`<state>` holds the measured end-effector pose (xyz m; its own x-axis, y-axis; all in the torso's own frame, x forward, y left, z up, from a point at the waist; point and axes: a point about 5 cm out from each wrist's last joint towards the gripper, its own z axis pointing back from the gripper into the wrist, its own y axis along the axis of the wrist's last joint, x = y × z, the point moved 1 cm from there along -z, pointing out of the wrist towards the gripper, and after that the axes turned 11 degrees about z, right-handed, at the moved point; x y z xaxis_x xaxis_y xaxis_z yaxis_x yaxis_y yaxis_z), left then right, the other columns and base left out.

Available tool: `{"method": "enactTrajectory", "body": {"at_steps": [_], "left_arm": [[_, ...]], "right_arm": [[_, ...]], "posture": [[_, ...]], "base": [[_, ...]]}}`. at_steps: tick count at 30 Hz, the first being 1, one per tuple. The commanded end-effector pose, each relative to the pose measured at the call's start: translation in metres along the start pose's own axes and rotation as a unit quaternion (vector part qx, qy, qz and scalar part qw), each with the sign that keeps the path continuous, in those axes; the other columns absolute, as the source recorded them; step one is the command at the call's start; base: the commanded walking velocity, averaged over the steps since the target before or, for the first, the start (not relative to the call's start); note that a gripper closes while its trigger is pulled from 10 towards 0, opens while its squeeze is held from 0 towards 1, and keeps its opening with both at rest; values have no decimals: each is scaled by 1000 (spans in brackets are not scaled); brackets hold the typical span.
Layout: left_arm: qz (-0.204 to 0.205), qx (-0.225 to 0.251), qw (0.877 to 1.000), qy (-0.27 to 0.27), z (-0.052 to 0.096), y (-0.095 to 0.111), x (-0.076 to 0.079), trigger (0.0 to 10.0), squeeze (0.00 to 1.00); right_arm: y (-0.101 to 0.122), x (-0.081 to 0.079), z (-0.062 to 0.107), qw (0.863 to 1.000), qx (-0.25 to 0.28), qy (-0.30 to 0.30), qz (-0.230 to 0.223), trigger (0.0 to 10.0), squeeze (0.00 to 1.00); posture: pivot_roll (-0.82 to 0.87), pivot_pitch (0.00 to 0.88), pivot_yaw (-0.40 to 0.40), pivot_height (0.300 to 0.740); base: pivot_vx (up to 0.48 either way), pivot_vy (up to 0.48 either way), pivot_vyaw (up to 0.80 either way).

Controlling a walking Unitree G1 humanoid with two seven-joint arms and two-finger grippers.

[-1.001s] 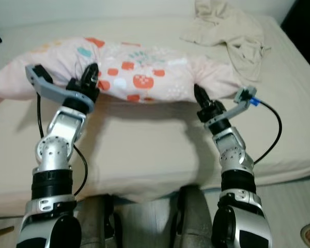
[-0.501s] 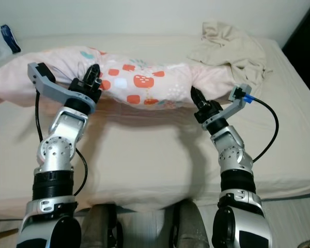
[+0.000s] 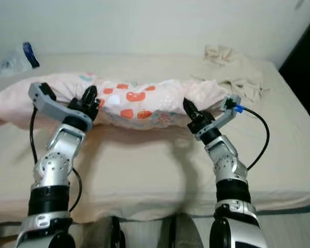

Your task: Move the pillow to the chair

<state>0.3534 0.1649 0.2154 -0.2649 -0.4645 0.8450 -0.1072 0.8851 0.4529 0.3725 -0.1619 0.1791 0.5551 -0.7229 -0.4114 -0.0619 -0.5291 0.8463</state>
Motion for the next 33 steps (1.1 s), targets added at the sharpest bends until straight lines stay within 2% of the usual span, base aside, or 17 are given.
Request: {"method": "enactTrajectory", "body": {"at_steps": [1, 13, 22, 27, 30, 33], "left_arm": [[-11, 1, 1000, -27, 1, -1, 11, 10000, 0], [-21, -21, 999, -16, 3, -16, 6, 10000, 0], [-30, -28, 999, -18, 1, -22, 5, 10000, 0], [-47, -34, 998, -20, 0, -26, 5, 10000, 0], [-80, -50, 995, -18, 2, -34, 1, 10000, 0], [-94, -58, 994, -17, 4, -39, -1, 10000, 0]], "right_arm": [[-3, -10, -5, 1000, -3, 22, -1, 10000, 0], [-9, -11, -1, 1000, -5, 19, -6, 10000, 0], [-13, -6, 0, 1000, -14, -2, 2, 10000, 0], [-18, 4, 1, 997, -27, -54, 37, 10000, 0], [-22, 11, 5, 993, -41, -88, 69, 10000, 0], [-24, 14, 7, 990, -49, -105, 80, 10000, 0]], "posture": [[-32, 50, -5, 695], [-37, 21, 5, 740], [-37, 0, 3, 740], [-38, 0, 4, 740], [-38, 0, 7, 740], [-39, 0, 8, 740]], "base": [[0, 0, 0], [0, 0, 0], [0, 0, 0], [0, 0, 0], [0, 0, 0], [0, 0, 0]]}}
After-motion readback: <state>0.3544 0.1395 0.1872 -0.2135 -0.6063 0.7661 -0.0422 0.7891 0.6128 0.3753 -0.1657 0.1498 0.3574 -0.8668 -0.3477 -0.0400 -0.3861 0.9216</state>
